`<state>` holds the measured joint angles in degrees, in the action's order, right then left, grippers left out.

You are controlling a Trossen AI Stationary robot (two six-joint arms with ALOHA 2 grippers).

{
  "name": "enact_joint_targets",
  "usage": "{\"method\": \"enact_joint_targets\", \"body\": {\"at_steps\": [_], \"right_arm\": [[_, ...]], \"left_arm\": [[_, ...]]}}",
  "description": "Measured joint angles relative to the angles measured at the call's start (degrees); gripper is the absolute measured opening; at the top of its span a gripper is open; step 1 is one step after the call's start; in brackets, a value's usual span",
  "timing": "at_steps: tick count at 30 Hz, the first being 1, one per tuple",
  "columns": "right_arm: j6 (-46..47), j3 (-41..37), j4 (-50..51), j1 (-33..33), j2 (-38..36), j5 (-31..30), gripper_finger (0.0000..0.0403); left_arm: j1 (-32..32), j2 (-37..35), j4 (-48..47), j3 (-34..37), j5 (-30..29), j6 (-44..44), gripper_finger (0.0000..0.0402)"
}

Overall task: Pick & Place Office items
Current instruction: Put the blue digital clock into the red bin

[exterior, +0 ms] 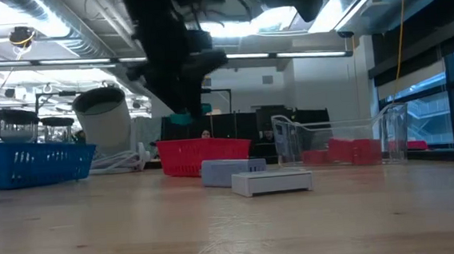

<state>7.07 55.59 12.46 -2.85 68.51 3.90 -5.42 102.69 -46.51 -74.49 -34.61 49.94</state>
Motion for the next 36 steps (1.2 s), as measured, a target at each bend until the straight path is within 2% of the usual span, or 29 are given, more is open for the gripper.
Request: {"method": "enact_joint_targets", "body": {"at_steps": [6, 15, 22, 27, 36], "right_arm": [[1.11, 0.02, 0.53, 0.00, -0.58, 0.02, 0.0283], [1.25, 0.02, 1.73, 0.01, -0.91, 0.02, 0.0283], [1.03, 0.02, 1.71, 0.00, -0.91, 0.01, 0.0283], [0.86, 0.02, 1.71, 0.01, -0.91, 0.00, 0.0283], [1.09, 0.02, 1.73, 0.00, -0.91, 0.00, 0.0283]], "left_arm": [[6.21, -0.01, 12.50, 4.99, 5.90, -7.14, 0.0150], [9.93, -0.02, 23.85, 11.20, 12.02, -7.72, 0.0150], [10.08, -0.07, 27.17, 14.85, 14.60, -5.78, 0.0150], [10.08, -0.07, 28.33, 14.99, 14.74, -5.60, 0.0152], [10.08, -0.07, 29.17, 14.99, 16.96, -6.80, 0.0211]]}}
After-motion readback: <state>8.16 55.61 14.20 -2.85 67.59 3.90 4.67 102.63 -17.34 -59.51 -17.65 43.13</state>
